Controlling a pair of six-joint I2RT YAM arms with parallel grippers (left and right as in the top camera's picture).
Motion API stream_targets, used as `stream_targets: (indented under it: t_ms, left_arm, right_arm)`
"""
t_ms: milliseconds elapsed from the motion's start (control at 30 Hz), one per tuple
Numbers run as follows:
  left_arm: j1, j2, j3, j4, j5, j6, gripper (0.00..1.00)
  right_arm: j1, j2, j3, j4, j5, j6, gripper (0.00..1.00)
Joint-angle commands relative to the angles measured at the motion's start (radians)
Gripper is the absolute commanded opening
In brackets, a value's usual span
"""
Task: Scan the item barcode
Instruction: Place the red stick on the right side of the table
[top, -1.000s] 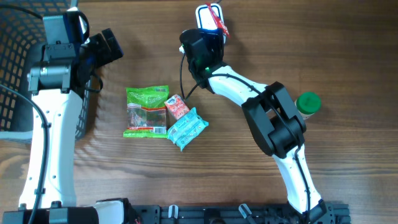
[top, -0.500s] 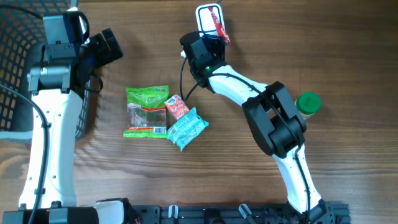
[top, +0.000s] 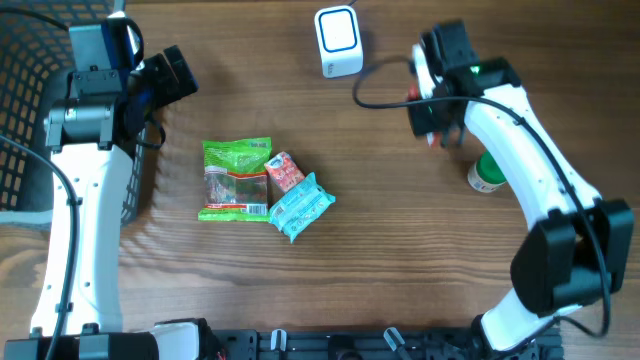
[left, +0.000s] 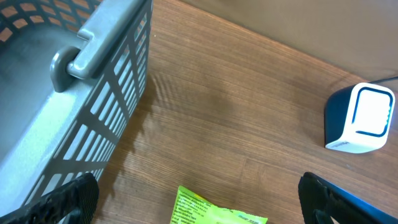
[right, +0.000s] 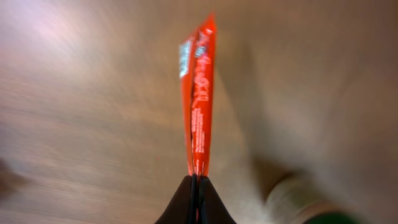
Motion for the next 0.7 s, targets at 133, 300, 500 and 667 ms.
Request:
stream_targets:
  t_ms: [133,300,500,667]
  left_arm:
    - [0.004,-0.007,0.009,0.002,-0.002,0.009,1.0]
    - [0.004,-0.007,0.009,0.002,-0.002,0.009,1.0]
    - [0.003,-0.007,0.009,0.002,-0.002,0.009,1.0]
    - [0.003,-0.007,0.009,0.002,-0.002,0.009,1.0]
  right_arm:
    - [-0.108,0.02,-0.415,0.181,0.113,0.158,0.04]
    - [-0.109,0.022,-0.504,0.336,0.391,0.146,0.05]
    - [-0.109,0.018,-0.486,0.343,0.491,0.124,0.48]
    - [-0.091,-0.025,-0.248,0.124,0.213,0.121,0.7]
